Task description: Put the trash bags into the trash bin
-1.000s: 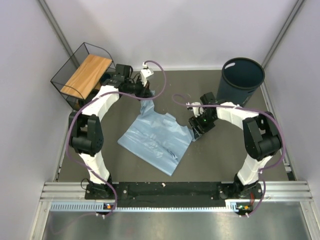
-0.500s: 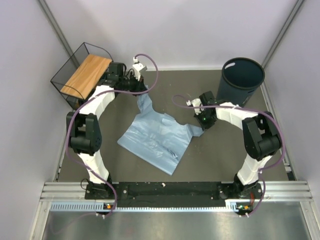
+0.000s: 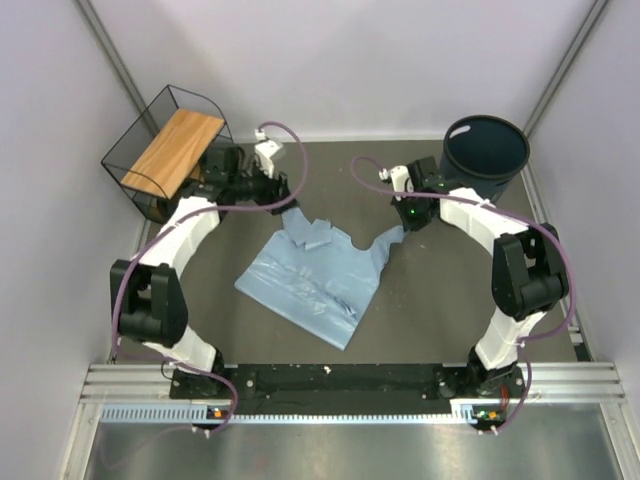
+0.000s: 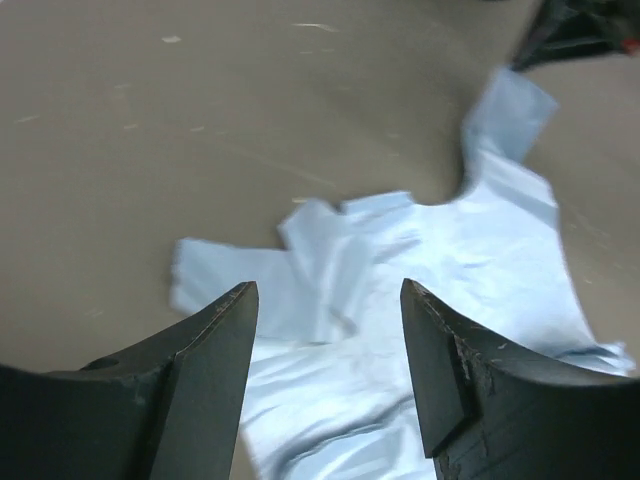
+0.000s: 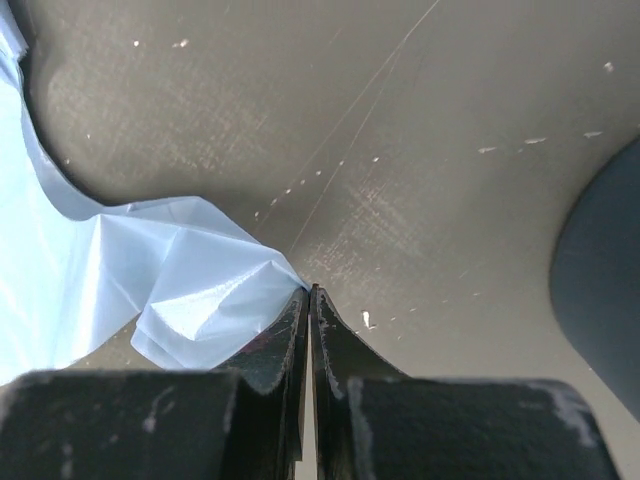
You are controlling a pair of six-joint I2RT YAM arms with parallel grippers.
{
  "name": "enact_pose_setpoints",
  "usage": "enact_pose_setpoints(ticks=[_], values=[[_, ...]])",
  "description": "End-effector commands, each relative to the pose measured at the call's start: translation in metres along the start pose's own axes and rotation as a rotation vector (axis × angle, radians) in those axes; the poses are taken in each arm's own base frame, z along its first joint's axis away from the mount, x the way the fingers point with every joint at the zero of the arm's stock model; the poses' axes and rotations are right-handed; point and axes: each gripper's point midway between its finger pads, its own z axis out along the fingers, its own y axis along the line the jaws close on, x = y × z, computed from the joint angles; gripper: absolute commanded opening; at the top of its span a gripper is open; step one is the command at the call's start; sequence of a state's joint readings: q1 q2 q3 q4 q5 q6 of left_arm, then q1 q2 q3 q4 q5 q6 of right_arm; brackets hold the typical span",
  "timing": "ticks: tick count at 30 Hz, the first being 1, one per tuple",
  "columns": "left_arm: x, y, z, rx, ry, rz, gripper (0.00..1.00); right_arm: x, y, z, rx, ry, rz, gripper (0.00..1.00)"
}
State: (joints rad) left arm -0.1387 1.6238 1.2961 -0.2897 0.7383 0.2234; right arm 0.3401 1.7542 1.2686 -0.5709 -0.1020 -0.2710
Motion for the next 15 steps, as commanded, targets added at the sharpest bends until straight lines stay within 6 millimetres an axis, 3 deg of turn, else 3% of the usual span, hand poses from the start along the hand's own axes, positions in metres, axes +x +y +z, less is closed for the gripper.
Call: enact_pose_setpoints(ticks=[1, 2, 7, 9, 10, 13, 15], values=[[0.032, -0.078, 0.016, 0.125, 0.086, 0.050, 0.65, -0.030, -0.006, -0.011, 0.028, -0.064, 0.015, 0.00], [0.043, -0.097, 0.024, 0.156, 0.114, 0.044, 0.64, -0.029, -0.011, -0.011, 0.050, -0.057, 0.026, 0.00], [0.087, -0.149, 0.050, 0.195, 0.210, -0.077, 0.64, -0.027, -0.015, -0.008, 0.060, -0.021, 0.083, 0.00], [0.089, -0.156, 0.058, 0.171, 0.199, -0.087, 0.65, -0.026, -0.006, -0.010, 0.018, -0.008, 0.099, 0.00], [0.096, -0.170, 0.062, 0.181, 0.216, -0.078, 0.66, -0.026, -0.004, -0.010, 0.002, -0.004, 0.102, 0.02], [0.099, -0.188, 0.074, 0.169, 0.196, 0.002, 0.66, -0.026, 0.007, -0.013, -0.063, 0.000, 0.115, 0.00], [0.098, -0.192, 0.081, 0.143, 0.184, 0.035, 0.66, -0.027, 0.015, -0.013, -0.106, -0.005, 0.114, 0.00]])
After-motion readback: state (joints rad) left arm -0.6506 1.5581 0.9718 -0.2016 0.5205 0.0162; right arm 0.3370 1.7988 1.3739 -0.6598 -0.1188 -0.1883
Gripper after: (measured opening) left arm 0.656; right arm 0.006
